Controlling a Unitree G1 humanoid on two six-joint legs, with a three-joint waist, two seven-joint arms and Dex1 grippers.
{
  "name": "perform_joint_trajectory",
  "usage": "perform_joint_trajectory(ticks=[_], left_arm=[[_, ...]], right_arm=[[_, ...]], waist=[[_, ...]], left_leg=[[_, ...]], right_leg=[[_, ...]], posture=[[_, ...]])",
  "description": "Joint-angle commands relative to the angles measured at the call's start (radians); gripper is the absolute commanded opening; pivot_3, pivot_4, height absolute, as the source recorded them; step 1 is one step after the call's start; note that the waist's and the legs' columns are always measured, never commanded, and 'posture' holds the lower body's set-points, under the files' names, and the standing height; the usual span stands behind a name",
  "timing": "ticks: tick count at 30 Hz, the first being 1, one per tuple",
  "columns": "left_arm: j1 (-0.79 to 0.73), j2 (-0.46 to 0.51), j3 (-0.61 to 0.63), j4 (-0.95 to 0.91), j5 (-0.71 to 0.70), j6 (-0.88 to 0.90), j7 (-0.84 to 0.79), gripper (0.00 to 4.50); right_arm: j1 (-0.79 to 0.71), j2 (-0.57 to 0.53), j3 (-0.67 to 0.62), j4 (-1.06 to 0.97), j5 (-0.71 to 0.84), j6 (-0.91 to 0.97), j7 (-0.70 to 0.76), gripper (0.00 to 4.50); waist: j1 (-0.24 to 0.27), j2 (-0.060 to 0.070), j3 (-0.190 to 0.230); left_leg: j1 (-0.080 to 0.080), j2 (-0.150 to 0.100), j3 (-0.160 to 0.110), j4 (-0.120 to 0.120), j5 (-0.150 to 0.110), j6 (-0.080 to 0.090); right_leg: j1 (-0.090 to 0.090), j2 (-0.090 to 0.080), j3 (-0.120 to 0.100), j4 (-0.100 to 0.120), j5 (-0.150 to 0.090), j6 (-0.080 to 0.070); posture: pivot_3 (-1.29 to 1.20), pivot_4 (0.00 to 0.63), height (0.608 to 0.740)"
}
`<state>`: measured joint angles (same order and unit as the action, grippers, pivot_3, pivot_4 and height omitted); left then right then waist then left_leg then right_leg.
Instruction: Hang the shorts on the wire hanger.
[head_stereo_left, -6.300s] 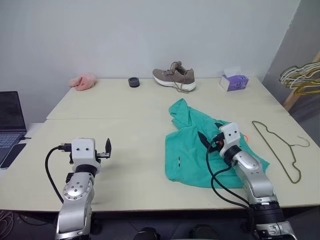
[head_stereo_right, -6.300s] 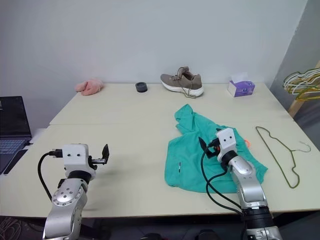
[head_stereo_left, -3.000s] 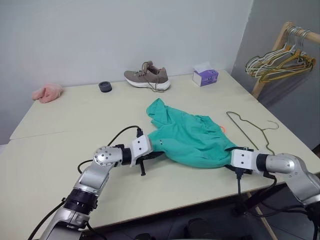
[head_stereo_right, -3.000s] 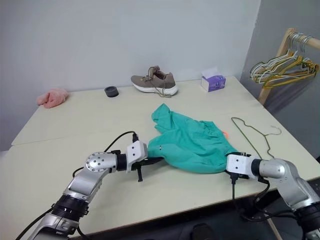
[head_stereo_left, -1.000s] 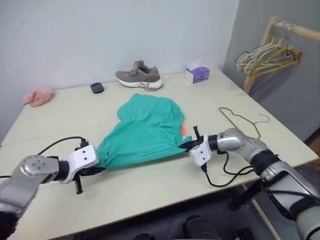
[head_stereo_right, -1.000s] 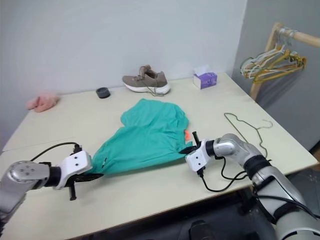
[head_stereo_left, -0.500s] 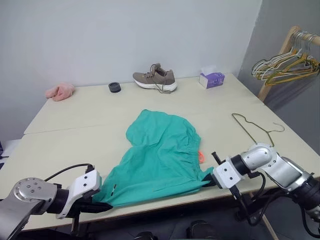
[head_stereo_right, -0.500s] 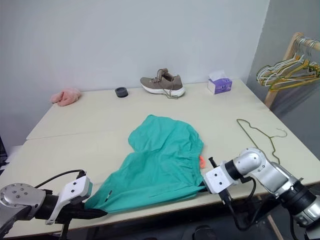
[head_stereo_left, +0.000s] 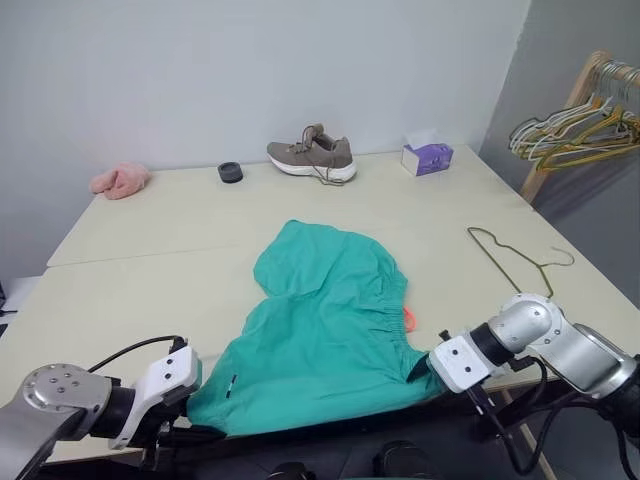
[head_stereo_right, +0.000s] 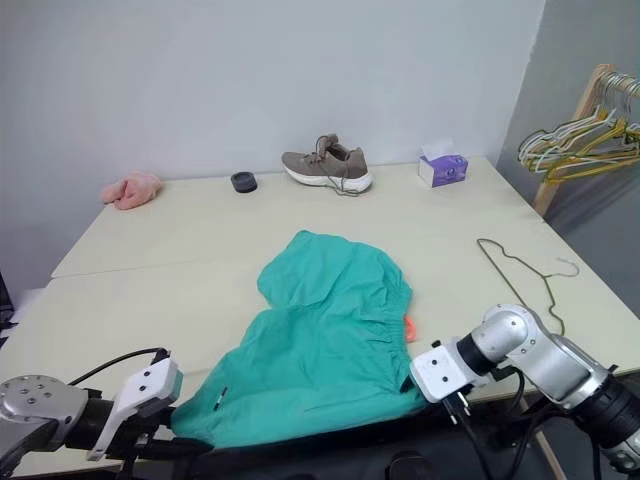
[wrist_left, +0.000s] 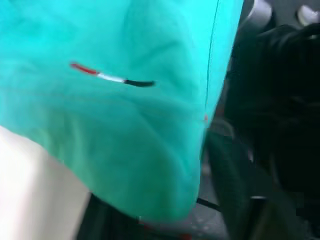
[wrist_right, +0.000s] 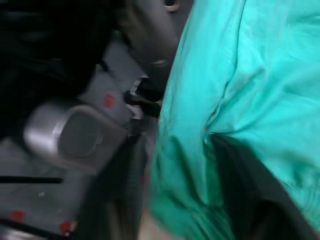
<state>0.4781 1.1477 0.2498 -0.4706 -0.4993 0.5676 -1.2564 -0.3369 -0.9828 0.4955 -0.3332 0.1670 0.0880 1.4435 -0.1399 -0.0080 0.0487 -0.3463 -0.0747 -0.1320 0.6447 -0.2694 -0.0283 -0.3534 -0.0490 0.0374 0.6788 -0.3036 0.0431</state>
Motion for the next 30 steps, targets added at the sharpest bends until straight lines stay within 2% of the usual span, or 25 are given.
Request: perform_joint_trajectory(ticks=[1, 3, 5, 10, 14, 18, 22, 24, 30], left_arm=[[0.003, -0.019, 0.086, -0.053, -0.063, 0.032, -0.018, 3.39], [0.003, -0.04, 0.106, -0.062, -0.091, 0.04, -0.021, 4.01], [-0.007, -0.063, 0.122, -0.064, -0.117, 0.046, -0.018, 4.47], [-0.056, -0.087, 0.145, -0.061, -0.16, 0.072, 0.003, 4.47], [-0.074, -0.055, 0.209, -0.044, -0.166, 0.095, -0.016, 4.47], [0.028, 0.013, 0.235, 0.027, 0.058, -0.059, -0.047, 4.47], [-0.059, -0.006, 0.249, 0.068, 0.053, -0.056, 0.008, 4.47], [-0.136, -0.043, 0.245, 0.11, 0.064, -0.083, 0.069, 4.47], [-0.389, -0.245, 0.225, 0.066, -0.134, 0.033, 0.247, 4.47]], right_arm=[[-0.002, -0.017, -0.067, -0.073, 0.09, 0.068, 0.039, 3.8], [0.003, -0.018, -0.098, -0.09, 0.143, 0.116, 0.041, 4.48], [0.007, -0.01, -0.133, -0.103, 0.202, 0.178, 0.026, 4.5], [0.002, 0.037, -0.202, -0.099, 0.266, 0.267, -0.047, 4.5], [0.015, 0.058, -0.276, -0.103, 0.319, 0.338, -0.105, 4.5], [0.042, 0.055, -0.308, -0.121, 0.336, 0.365, -0.122, 4.5], [0.048, 0.062, -0.309, -0.125, 0.332, 0.364, -0.127, 4.5], [0.041, 0.073, -0.312, -0.117, 0.335, 0.366, -0.135, 4.5], [0.032, 0.15, -0.359, -0.07, 0.333, 0.371, -0.248, 4.5]], waist=[[0.001, 0.0, 0.0], [0.002, -0.001, 0.001], [0.002, -0.001, 0.001], [0.003, -0.002, 0.001], [0.002, -0.002, 0.002], [0.001, -0.001, 0.002], [0.006, -0.001, 0.003], [0.009, -0.001, 0.004], [0.027, -0.003, 0.004]], left_leg=[[0.0, 0.0, 0.0, 0.0, 0.0, 0.0], [0.0, 0.0, 0.0, 0.0, 0.0, 0.0], [0.0, 0.0, 0.0, 0.0, 0.0, 0.0], [0.0, 0.0, 0.0, 0.0, 0.0, -0.001], [0.0, 0.0, 0.0, 0.0, 0.0, -0.001], [0.0, 0.0, 0.0, -0.001, -0.002, -0.001], [-0.001, 0.001, 0.001, -0.002, -0.003, -0.001], [-0.001, 0.001, 0.0, -0.002, -0.003, -0.001], [-0.001, 0.0, 0.0, -0.001, -0.003, 0.0]], right_leg=[[0.0, 0.0, 0.0, 0.0, 0.0, 0.0], [0.0, 0.0, 0.0, 0.0, 0.0, 0.0], [0.0, 0.0, 0.0, 0.0, 0.0, 0.0], [0.0, 0.0, -0.001, 0.0, -0.001, -0.001], [0.0, 0.0, 0.0, 0.0, -0.001, -0.001], [-0.003, 0.0, 0.0, -0.001, -0.002, -0.003], [-0.004, 0.0, 0.0, -0.001, -0.003, -0.003], [-0.004, 0.0, -0.001, -0.002, -0.003, -0.003], [-0.004, 0.0, 0.0, -0.004, -0.001, 0.0]], posture=[[-0.18, 0.0, 0.74], [-0.18, 0.0, 0.74], [-0.18, 0.0, 0.74], [-0.19, 0.0, 0.74], [-0.19, 0.0, 0.74], [-0.19, 0.0, 0.74], [-0.18, 0.0, 0.74], [-0.18, 0.0, 0.74], [-0.19, 0.0, 0.74]])
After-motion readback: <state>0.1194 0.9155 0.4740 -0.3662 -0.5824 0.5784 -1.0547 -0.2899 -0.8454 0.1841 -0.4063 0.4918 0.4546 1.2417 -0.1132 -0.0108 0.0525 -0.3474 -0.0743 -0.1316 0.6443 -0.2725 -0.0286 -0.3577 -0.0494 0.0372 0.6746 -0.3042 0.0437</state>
